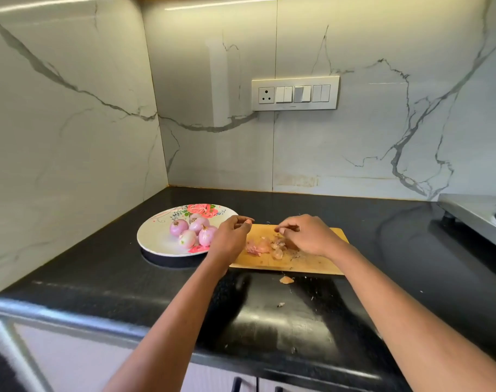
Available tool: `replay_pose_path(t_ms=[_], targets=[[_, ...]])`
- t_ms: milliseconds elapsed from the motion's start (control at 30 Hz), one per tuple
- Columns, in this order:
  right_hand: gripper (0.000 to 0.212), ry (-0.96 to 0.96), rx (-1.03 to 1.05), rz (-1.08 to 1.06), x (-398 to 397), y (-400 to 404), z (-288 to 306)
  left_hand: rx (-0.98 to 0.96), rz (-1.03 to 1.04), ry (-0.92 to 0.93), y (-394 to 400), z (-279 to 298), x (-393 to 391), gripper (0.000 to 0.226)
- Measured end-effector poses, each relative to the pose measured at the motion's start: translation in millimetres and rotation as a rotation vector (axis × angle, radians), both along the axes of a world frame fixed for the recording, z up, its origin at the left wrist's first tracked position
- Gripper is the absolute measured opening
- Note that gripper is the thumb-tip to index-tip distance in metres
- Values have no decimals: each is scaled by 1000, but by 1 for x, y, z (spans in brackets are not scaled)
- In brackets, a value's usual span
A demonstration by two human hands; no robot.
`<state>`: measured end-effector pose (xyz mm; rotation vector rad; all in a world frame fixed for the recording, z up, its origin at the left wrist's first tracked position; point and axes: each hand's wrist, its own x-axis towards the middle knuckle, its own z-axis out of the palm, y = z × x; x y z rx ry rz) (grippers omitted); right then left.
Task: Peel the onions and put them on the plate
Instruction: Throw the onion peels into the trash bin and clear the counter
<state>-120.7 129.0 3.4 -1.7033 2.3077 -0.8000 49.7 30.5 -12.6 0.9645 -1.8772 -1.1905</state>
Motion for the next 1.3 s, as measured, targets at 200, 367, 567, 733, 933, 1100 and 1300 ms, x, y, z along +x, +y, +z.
replay_pose_path(t_ms=[200,367,567,733,933,1100,1300], targets=[[21,33,-71,-190,-13,26,-5,-77,33,-132,17,9,14,23],[45,161,176,-466,-19,54,-10,-50,68,-259,24,14,14,34],[47,114,199,-517,-11,63,-16,2,138,-241,28,11,4,38],[39,-116,40,-599,-20,64,-14,42,196,-104,27,5,-3,24],[46,-548,-357,-750,-40,77,-18,415,267,213,22,13,-7,18],[50,-802,-597,-699,-52,82,-15,502,237,271,15,6,-14,8],[51,-968,-673,-560,-63,78,-13,539,205,397,16,14,-14,11]])
